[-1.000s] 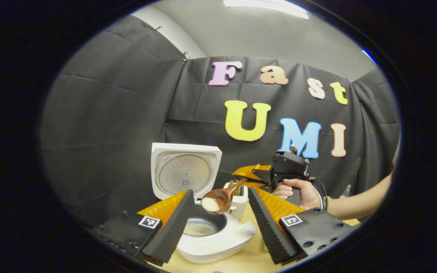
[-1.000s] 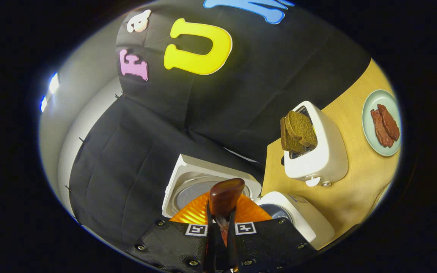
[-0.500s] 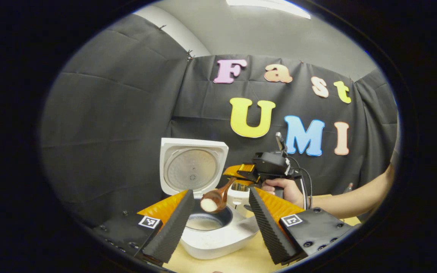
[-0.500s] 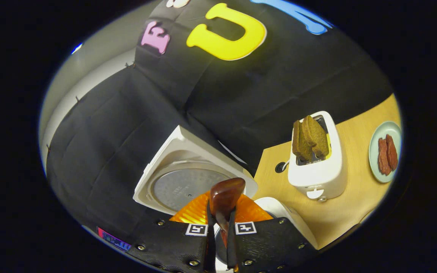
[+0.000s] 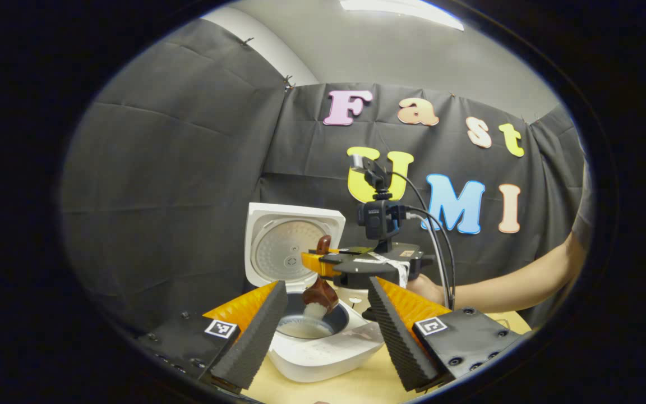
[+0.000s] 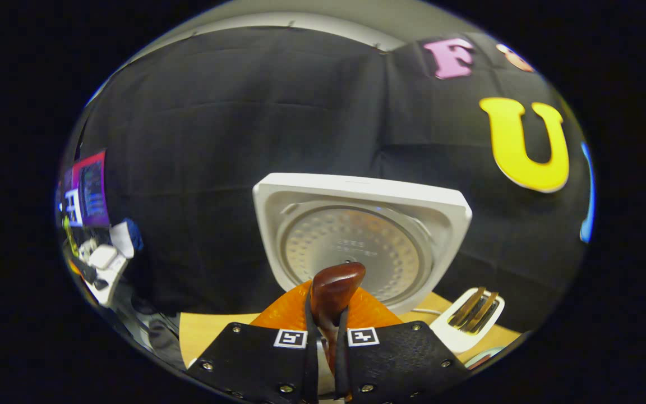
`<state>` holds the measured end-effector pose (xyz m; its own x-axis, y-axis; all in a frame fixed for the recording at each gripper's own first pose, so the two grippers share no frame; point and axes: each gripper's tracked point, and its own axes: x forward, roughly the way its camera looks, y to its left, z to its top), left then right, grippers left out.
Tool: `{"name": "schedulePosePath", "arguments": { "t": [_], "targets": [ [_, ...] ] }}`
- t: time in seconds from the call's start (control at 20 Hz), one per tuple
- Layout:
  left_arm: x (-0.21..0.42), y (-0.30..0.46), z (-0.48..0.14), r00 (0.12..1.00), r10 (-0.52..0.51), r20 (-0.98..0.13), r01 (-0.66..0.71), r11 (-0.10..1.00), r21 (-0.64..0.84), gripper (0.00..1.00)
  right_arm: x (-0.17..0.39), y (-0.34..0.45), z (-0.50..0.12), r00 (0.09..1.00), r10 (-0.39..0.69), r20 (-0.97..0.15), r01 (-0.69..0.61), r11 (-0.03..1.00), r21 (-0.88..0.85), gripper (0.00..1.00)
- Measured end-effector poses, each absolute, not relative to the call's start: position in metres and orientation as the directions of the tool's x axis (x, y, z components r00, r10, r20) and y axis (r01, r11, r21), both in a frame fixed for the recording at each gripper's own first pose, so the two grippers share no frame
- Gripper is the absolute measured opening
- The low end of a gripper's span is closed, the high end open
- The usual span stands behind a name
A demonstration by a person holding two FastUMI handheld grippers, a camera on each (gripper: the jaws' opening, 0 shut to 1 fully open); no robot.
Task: Close the left gripper, press the button to open the rice cooker; take a wooden spoon from the chopstick holder with the right hand, scoop a spoonful of rice and pour it into the rice cooker, then put the wooden spoon back into the chopstick holder.
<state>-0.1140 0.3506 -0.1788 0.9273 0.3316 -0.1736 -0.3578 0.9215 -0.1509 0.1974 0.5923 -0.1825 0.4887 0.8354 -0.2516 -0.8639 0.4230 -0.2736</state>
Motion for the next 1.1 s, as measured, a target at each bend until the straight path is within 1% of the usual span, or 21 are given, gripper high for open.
{"name": "schedulePosePath", "arguments": {
  "t": [0.1, 0.15, 0.2, 0.3, 0.35, 0.5, 0.55, 0.65, 0.8, 0.9, 1.05, 1.1],
  "targets": [
    [-0.113, 0.350, -0.180, 0.927, 0.334, -0.170, -0.359, 0.921, -0.149, 1.00, 0.185, 0.595, -0.181, 0.447, 0.856, -0.258, -0.850, 0.317, -0.422, 0.12],
    [-0.115, 0.349, -0.181, 0.927, 0.336, -0.166, -0.360, 0.922, -0.145, 1.00, 0.183, 0.595, -0.182, 0.428, 0.866, -0.257, -0.851, 0.290, -0.438, 0.12],
    [-0.117, 0.348, -0.182, 0.927, 0.336, -0.165, -0.360, 0.922, -0.145, 1.00, 0.186, 0.595, -0.184, 0.424, 0.870, -0.252, -0.855, 0.293, -0.429, 0.12],
    [-0.122, 0.348, -0.179, 0.927, 0.343, -0.153, -0.365, 0.919, -0.149, 1.00, 0.192, 0.592, -0.185, 0.450, 0.862, -0.232, -0.859, 0.346, -0.376, 0.12],
    [-0.122, 0.345, -0.177, 0.930, 0.337, -0.149, -0.358, 0.921, -0.155, 0.99, 0.193, 0.590, -0.183, 0.461, 0.859, -0.225, -0.866, 0.380, -0.324, 0.12],
    [-0.125, 0.343, -0.168, 0.931, 0.340, -0.134, -0.359, 0.921, -0.154, 0.97, 0.204, 0.582, -0.173, 0.495, 0.848, -0.190, -0.869, 0.483, -0.110, 0.12],
    [-0.127, 0.341, -0.162, 0.933, 0.338, -0.120, -0.355, 0.921, -0.164, 0.96, 0.208, 0.575, -0.171, 0.513, 0.837, -0.189, -0.856, 0.515, -0.040, 0.12],
    [-0.127, 0.339, -0.150, 0.937, 0.334, -0.098, -0.347, 0.920, -0.182, 0.99, 0.212, 0.562, -0.165, 0.537, 0.824, -0.183, -0.823, 0.559, 0.103, 0.12],
    [-0.115, 0.331, -0.153, 0.944, 0.312, -0.106, -0.327, 0.927, -0.183, 0.97, 0.224, 0.539, -0.153, 0.587, 0.796, -0.151, -0.749, 0.604, 0.273, 0.12],
    [-0.105, 0.323, -0.152, 0.951, 0.289, -0.109, -0.305, 0.935, -0.183, 0.97, 0.227, 0.518, -0.145, 0.616, 0.777, -0.129, -0.707, 0.618, 0.344, 0.12],
    [-0.090, 0.306, -0.151, 0.963, 0.248, -0.108, -0.264, 0.948, -0.178, 0.99, 0.227, 0.500, -0.142, 0.657, 0.746, -0.108, -0.672, 0.644, 0.365, 0.12],
    [-0.085, 0.301, -0.153, 0.966, 0.233, -0.110, -0.250, 0.951, -0.182, 0.96, 0.226, 0.495, -0.139, 0.667, 0.737, -0.106, -0.663, 0.653, 0.366, 0.12]
  ]
}}
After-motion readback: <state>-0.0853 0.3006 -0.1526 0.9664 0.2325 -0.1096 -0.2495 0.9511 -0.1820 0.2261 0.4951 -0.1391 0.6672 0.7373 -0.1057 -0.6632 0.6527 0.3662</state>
